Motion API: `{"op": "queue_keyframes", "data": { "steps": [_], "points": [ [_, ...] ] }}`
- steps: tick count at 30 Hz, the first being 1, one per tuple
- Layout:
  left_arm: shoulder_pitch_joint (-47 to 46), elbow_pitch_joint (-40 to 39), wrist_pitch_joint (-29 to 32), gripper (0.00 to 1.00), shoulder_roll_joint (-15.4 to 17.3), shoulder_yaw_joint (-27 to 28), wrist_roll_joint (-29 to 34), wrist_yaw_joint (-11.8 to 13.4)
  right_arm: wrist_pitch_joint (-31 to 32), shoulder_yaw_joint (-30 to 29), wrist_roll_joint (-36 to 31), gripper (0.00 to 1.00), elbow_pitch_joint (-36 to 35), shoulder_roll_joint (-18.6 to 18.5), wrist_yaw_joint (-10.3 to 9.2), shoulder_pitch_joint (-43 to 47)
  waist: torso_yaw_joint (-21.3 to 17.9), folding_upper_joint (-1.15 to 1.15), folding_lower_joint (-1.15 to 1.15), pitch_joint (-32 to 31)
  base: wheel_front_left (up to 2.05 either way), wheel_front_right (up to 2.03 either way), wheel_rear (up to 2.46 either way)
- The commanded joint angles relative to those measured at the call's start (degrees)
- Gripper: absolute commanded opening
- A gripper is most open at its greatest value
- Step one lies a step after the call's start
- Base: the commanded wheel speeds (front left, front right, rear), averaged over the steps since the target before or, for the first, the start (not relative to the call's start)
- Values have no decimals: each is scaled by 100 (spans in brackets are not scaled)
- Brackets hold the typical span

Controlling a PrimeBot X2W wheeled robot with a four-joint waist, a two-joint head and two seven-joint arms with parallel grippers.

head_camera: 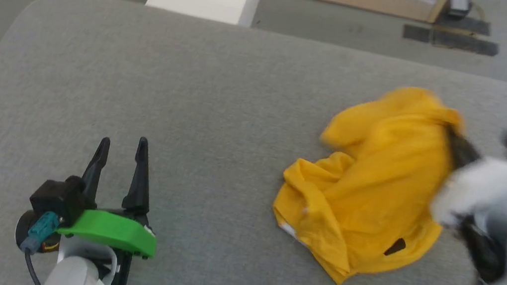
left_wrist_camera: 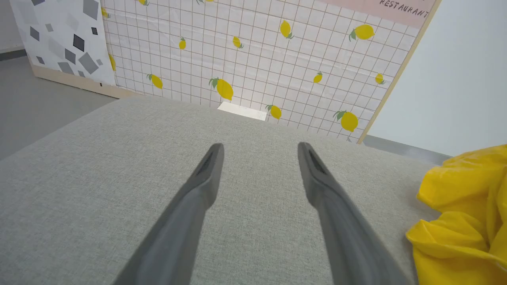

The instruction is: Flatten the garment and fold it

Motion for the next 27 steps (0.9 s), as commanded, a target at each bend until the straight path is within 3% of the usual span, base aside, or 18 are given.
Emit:
{"op": "queue_keyframes", "data": {
  "steps": [1,5,9,10,11,16,22,27],
  "points": [
    [98,2,-27,100,-25,17,75,-17,-163,-354,-40,0,-300,-36,-9,339,-414,0,0,-415,0,0,0],
    [222,43,-27,100,-25,65,86,-60,-268,-1478,145,0,-851,-36,-9,1338,-625,0,0,-590,0,0,0],
    [339,69,-27,100,-25,78,107,-83,-103,-2128,346,0,-553,-36,-9,2147,-837,0,0,-698,0,0,0],
    [355,84,-27,100,-25,87,110,-93,-37,-2173,355,28,-393,-36,-9,2303,-887,0,0,-713,0,0,0],
    [360,100,-27,100,-25,88,113,-111,6,-2194,359,100,-249,-36,-9,2427,-918,0,0,-719,0,0,0],
    [373,95,-27,100,-25,68,126,-126,-406,-2141,475,100,39,-36,-9,2565,-983,0,0,-728,0,0,0],
    [374,88,-27,100,-26,49,134,-142,-1461,-1807,190,100,-534,-36,-9,2346,-954,0,0,-691,0,0,0],
    [327,24,-27,100,-26,13,135,-119,-1210,-947,276,100,-855,-36,-9,1955,-849,0,0,-580,0,0,0]
  ]
}}
